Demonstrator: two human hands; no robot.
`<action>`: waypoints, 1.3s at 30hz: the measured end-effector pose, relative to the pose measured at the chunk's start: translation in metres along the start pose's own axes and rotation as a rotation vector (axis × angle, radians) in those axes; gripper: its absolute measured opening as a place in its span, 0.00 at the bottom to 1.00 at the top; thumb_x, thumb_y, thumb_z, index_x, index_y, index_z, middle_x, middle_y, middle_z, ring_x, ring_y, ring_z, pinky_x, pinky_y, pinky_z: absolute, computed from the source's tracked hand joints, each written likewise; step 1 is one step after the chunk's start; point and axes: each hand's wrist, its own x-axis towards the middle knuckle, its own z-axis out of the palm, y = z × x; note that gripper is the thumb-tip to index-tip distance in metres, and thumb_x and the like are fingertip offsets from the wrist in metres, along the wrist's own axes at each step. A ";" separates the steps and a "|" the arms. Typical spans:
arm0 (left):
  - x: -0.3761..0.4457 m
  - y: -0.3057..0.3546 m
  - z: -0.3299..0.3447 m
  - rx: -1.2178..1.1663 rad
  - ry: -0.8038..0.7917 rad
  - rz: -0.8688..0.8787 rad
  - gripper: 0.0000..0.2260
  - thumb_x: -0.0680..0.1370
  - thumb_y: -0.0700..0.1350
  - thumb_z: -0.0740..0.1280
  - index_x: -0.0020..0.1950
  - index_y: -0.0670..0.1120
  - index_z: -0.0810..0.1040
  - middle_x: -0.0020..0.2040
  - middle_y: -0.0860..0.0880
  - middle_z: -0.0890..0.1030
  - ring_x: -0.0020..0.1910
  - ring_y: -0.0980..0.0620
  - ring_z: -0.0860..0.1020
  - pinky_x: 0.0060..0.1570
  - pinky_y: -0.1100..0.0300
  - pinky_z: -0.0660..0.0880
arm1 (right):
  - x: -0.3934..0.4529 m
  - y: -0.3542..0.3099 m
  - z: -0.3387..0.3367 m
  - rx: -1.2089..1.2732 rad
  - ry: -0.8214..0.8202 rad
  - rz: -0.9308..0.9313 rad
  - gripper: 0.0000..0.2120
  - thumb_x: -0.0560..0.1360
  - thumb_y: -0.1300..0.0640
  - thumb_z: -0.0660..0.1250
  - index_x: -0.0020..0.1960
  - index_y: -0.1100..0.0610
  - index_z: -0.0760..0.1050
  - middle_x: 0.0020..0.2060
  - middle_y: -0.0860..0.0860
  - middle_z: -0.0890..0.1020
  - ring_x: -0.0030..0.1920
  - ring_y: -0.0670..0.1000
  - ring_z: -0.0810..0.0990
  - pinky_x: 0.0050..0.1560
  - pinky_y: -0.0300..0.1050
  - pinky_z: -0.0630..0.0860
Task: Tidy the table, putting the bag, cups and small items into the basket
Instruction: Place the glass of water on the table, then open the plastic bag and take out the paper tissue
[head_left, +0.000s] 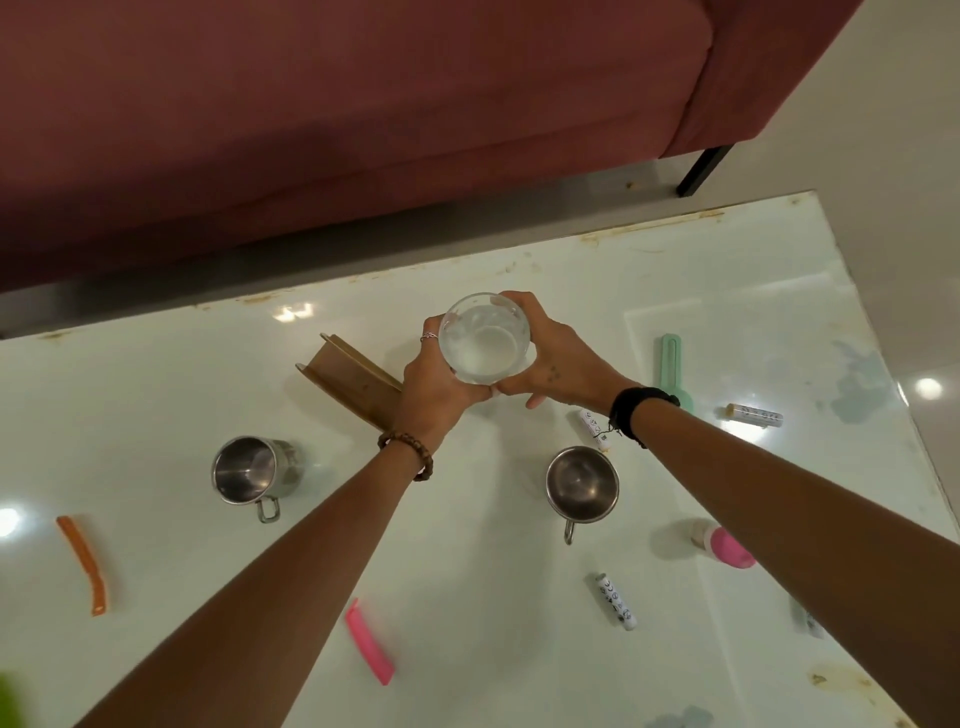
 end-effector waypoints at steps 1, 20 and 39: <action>-0.001 0.000 0.000 -0.009 0.002 0.000 0.37 0.64 0.43 0.77 0.67 0.45 0.62 0.63 0.45 0.74 0.57 0.51 0.73 0.54 0.66 0.70 | -0.001 0.000 0.002 0.006 0.012 0.000 0.40 0.67 0.60 0.75 0.70 0.50 0.55 0.60 0.46 0.68 0.58 0.54 0.73 0.36 0.38 0.82; -0.132 0.004 -0.051 -0.325 0.307 -0.086 0.11 0.74 0.33 0.64 0.53 0.46 0.75 0.47 0.50 0.80 0.44 0.57 0.78 0.42 0.77 0.71 | -0.093 -0.074 0.129 0.127 0.605 -0.004 0.31 0.70 0.70 0.68 0.60 0.42 0.61 0.53 0.38 0.72 0.42 0.40 0.77 0.36 0.28 0.74; -0.304 -0.315 -0.431 0.748 0.488 -0.022 0.19 0.63 0.36 0.75 0.53 0.43 0.80 0.52 0.45 0.83 0.55 0.45 0.80 0.52 0.56 0.78 | 0.011 -0.253 0.551 -0.075 -0.174 -0.178 0.29 0.69 0.51 0.73 0.59 0.34 0.58 0.57 0.33 0.69 0.46 0.39 0.76 0.37 0.28 0.73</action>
